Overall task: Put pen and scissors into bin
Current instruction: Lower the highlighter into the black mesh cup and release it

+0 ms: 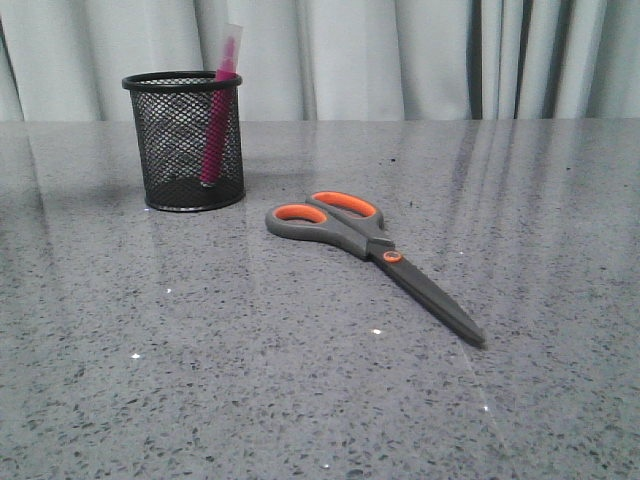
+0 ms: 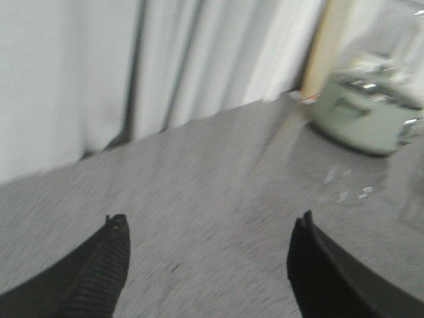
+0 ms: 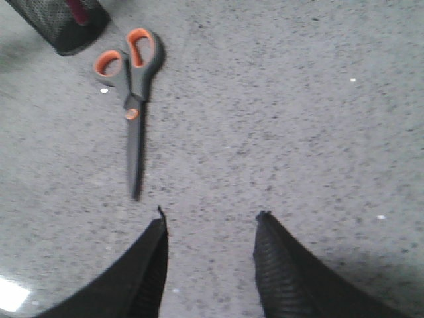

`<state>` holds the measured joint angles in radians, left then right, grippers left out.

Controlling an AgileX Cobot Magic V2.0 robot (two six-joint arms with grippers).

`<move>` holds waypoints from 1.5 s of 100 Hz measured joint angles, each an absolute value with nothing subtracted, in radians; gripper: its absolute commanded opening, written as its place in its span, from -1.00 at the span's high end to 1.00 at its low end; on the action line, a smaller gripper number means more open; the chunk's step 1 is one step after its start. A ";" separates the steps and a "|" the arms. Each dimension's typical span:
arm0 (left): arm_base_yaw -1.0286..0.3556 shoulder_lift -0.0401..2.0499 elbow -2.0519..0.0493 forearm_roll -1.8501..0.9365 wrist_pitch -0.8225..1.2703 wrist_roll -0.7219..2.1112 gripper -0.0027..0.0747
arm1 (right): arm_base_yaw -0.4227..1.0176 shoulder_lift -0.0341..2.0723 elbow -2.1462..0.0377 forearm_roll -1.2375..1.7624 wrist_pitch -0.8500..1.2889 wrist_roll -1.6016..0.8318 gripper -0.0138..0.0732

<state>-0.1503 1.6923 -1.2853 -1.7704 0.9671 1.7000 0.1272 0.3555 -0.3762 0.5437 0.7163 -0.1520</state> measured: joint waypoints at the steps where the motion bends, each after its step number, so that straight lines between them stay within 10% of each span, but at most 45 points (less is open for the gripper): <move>1: -0.150 1.686 -1.288 -1.768 0.977 1.695 -0.03 | 0.127 0.355 -0.376 0.548 0.716 -0.152 0.05; 56: 0.029 1.113 -1.306 -1.579 0.931 1.496 0.64 | 0.127 0.363 -0.482 0.626 0.540 -0.331 0.05; 91: 0.130 0.981 -0.894 -1.703 0.643 1.420 0.98 | 0.171 0.573 -0.807 0.646 0.425 -0.479 0.05; 150: 0.094 0.570 -0.602 -1.593 0.730 1.381 0.99 | 0.358 0.980 -1.087 0.572 0.621 -0.591 0.04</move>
